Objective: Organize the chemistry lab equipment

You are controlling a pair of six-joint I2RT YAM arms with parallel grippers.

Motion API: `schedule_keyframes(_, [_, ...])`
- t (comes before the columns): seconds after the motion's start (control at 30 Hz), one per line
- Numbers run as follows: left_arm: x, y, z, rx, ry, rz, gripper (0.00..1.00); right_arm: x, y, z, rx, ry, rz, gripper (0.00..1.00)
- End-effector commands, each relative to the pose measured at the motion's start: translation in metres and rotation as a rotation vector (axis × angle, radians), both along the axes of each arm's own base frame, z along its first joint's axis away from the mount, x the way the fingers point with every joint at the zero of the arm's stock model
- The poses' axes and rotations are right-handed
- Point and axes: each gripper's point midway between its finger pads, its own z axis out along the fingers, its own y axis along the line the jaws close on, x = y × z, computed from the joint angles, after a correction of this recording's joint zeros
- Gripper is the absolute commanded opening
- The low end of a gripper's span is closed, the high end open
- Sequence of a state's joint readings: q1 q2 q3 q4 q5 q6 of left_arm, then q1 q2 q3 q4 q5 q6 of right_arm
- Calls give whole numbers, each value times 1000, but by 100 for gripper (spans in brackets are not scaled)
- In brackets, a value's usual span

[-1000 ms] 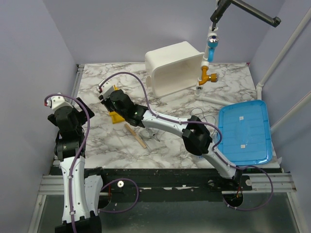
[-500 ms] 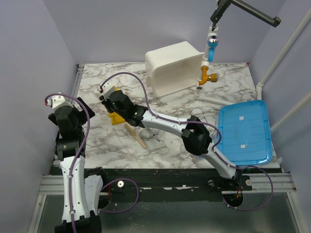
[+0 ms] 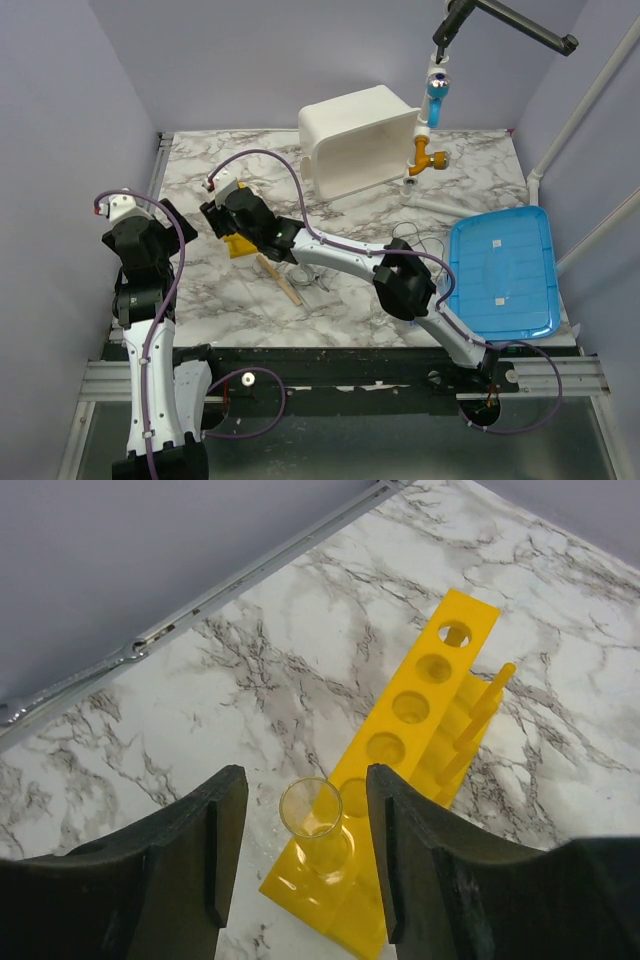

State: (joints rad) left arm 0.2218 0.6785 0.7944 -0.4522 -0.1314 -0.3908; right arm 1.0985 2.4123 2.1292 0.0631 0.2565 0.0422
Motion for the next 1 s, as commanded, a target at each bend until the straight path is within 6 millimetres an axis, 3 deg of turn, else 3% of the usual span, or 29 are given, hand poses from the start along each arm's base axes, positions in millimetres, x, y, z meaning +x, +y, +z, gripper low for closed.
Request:
schedule_keyframes(0.0, [5,-5,6,-16,-29,-32,99,-6,-3,7,1,5,-1,63])
schedule_keyframes(0.27, [12,-11,13,-15,-58,-79,99,-24,-20,64,88,-41,50,87])
schedule_keyframes(0.43, [33,-13,20,-35,-27,-128,99,-41,-44,99,159,-44,66,90])
schedule_keyframes(0.63, [66,-14,30,-57,12,-185,98,-54,-80,123,199,-30,36,92])
schedule_keyframes(0.77, [88,-17,22,-82,84,-232,96,-53,-112,134,236,0,-23,94])
schedule_keyframes(0.97, [117,-28,-12,-127,217,-308,96,-55,-158,137,280,33,-102,95])
